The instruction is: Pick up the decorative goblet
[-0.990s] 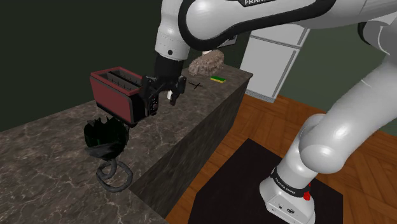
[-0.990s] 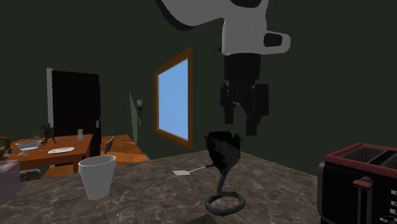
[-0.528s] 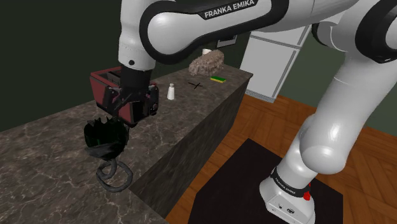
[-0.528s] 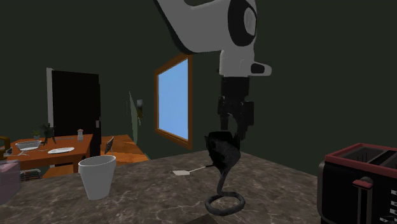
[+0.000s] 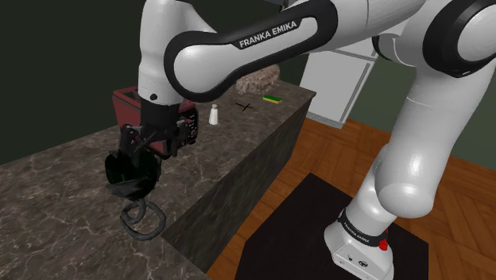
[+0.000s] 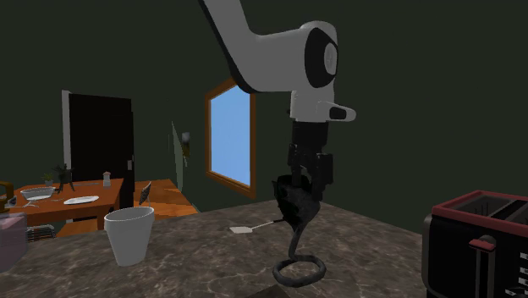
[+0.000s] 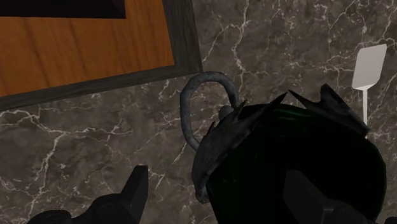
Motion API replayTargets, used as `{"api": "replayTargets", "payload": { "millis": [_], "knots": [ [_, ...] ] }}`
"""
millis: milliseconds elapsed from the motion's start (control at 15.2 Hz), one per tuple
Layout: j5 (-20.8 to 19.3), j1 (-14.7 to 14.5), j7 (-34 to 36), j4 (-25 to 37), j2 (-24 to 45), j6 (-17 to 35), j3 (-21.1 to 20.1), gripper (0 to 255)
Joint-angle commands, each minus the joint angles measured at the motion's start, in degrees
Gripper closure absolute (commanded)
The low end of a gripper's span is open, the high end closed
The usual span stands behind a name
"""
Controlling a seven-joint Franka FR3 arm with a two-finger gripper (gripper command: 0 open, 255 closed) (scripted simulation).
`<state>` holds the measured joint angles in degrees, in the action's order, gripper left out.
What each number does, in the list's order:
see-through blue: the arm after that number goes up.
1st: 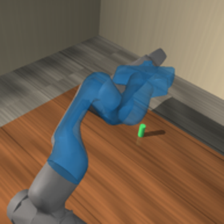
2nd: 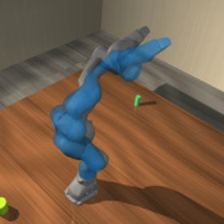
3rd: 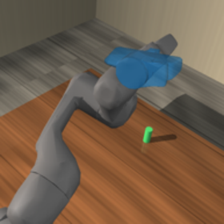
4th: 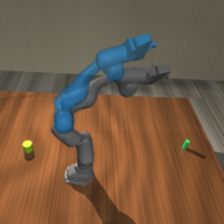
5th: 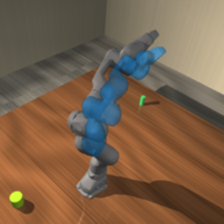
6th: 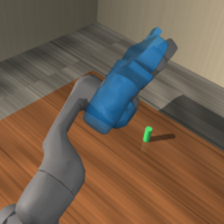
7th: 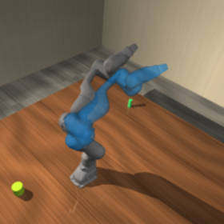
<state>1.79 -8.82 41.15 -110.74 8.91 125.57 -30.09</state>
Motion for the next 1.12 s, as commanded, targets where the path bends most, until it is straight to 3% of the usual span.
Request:
{"api": "replayTargets", "payload": {
  "millis": [0,66,132,726,1056],
  "knots": [
    [-0.25,-0.03,0.01,-0.79,0.49,1.24,0.07,0],
    [-0.25,-0.03,0.01,-0.79,0.48,1.24,0.07,0],
    [-0.19,0.02,-0.08,-0.83,0.40,1.20,0.09,255],
    [-0.25,-0.04,0.01,-0.79,0.49,1.24,0.08,255],
    [0.51,0.19,-0.24,1.54,-0.95,-2.35,-0.06,255]
  ]
}}
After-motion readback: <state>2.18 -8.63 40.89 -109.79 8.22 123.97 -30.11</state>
